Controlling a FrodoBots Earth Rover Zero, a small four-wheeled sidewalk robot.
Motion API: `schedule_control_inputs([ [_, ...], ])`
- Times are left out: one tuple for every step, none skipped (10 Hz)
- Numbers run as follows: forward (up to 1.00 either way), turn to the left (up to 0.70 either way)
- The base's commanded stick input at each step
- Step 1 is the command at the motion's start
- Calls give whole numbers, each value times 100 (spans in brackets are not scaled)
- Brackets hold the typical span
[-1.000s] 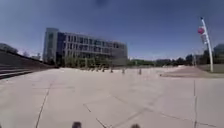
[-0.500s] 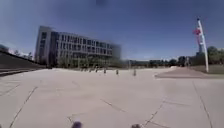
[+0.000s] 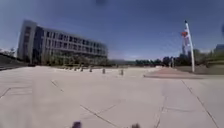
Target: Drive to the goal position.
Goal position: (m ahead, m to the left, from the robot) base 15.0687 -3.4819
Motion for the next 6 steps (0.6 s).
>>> schedule_control_inputs([
  [85,1],
  [85,1],
  [85,1],
  [85,1],
  [85,1],
  [85,1],
])
